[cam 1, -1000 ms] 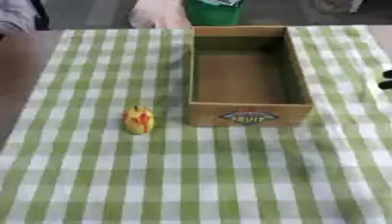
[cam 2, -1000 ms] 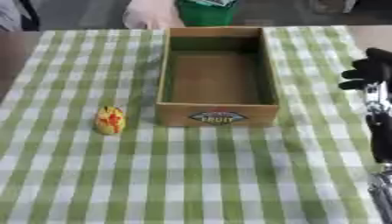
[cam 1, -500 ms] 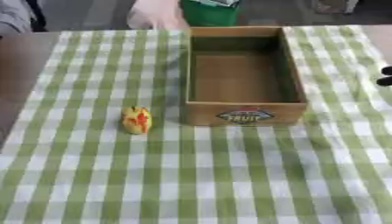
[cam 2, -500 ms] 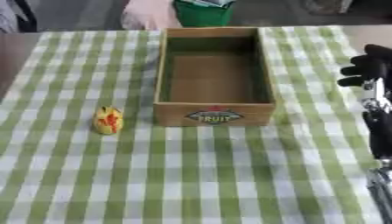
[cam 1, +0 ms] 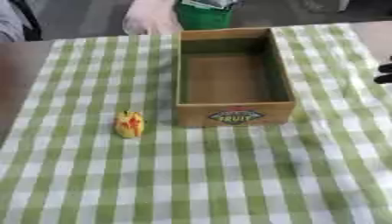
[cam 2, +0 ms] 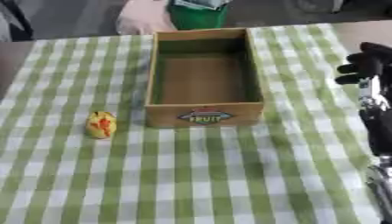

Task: Pick up objects on the table and place them in the box.

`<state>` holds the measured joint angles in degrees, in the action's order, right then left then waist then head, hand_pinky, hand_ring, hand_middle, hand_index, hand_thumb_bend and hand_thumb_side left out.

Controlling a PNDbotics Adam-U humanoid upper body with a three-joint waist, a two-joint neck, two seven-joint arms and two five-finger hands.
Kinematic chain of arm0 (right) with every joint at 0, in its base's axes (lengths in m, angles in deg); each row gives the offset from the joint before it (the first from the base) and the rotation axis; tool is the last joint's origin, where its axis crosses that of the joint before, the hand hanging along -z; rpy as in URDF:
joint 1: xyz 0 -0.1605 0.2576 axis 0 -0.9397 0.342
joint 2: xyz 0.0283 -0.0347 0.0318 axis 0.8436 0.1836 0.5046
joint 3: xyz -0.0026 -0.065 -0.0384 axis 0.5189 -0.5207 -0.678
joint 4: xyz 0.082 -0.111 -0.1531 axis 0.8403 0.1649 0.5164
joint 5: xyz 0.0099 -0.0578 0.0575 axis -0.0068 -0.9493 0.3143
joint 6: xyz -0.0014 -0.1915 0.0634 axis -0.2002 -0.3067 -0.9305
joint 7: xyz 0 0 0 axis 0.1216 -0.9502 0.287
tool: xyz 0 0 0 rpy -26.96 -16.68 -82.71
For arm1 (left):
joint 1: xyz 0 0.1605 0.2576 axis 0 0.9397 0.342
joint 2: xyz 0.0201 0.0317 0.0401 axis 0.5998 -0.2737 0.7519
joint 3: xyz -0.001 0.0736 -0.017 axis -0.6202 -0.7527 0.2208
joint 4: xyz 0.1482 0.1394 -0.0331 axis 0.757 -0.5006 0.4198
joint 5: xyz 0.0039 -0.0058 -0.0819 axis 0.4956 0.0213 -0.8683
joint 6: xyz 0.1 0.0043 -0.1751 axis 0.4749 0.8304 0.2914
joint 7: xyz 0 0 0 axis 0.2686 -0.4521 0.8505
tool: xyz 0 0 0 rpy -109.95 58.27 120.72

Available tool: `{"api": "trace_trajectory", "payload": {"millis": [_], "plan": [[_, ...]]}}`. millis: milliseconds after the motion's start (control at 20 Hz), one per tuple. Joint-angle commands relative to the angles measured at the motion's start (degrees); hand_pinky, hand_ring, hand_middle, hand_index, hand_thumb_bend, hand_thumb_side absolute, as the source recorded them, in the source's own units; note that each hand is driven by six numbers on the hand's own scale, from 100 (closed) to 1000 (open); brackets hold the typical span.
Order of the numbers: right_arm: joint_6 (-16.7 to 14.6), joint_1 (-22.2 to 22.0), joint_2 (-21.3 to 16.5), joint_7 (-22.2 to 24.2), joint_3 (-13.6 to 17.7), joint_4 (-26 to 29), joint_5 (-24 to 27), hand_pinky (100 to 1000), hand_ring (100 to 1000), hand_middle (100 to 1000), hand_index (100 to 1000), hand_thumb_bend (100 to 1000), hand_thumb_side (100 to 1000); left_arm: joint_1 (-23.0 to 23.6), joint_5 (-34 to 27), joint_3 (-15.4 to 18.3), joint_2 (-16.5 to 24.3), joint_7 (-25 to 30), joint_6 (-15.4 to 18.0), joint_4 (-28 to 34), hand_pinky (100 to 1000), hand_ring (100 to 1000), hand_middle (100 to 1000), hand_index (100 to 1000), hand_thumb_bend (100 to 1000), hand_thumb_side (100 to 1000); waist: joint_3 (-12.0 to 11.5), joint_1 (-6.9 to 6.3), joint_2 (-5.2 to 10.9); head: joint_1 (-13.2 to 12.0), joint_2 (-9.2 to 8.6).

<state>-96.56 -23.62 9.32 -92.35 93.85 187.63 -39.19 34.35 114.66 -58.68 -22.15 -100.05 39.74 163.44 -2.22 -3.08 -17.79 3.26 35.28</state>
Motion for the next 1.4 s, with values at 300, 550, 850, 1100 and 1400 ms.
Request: {"api": "trace_trajectory", "payload": {"millis": [300,550,850,1100,1400], "plan": [[0.04,0.84,-1.31,0.87,-0.38,0.84,1.17,562,624,617,769,100,528,-7.69,6.54,-9.90,12.47,6.36,0.60,-9.70,588,661,682,891,346,1000,0.88,0.42,1.47,-1.48,-0.39],[0.19,0.99,-1.10,1.29,-0.59,0.84,1.55,562,624,617,768,100,529,-12.13,10.33,-16.07,15.40,10.16,3.49,-15.87,600,684,710,917,378,968,1.09,0.60,1.63,-1.77,-0.73],[0.38,0.73,-1.13,1.45,-0.65,0.84,1.52,561,624,617,768,100,529,-16.51,14.14,-23.06,13.96,15.08,6.43,-22.42,642,737,751,947,527,845,0.72,0.50,1.74,-1.73,-0.87],[0.41,0.72,-1.15,1.62,-0.82,0.84,1.48,561,624,617,768,100,529,-18.82,15.86,-25.10,12.36,19.62,8.94,-25.78,676,787,793,970,586,784,0.65,0.53,1.75,-2.21,-0.86],[0.41,0.69,-1.14,1.62,-0.84,0.84,1.45,561,625,617,768,100,532,-19.72,15.22,-24.20,11.86,25.24,8.96,-24.80,694,815,820,989,617,745,0.63,0.57,1.74,-2.29,-0.86]]}}
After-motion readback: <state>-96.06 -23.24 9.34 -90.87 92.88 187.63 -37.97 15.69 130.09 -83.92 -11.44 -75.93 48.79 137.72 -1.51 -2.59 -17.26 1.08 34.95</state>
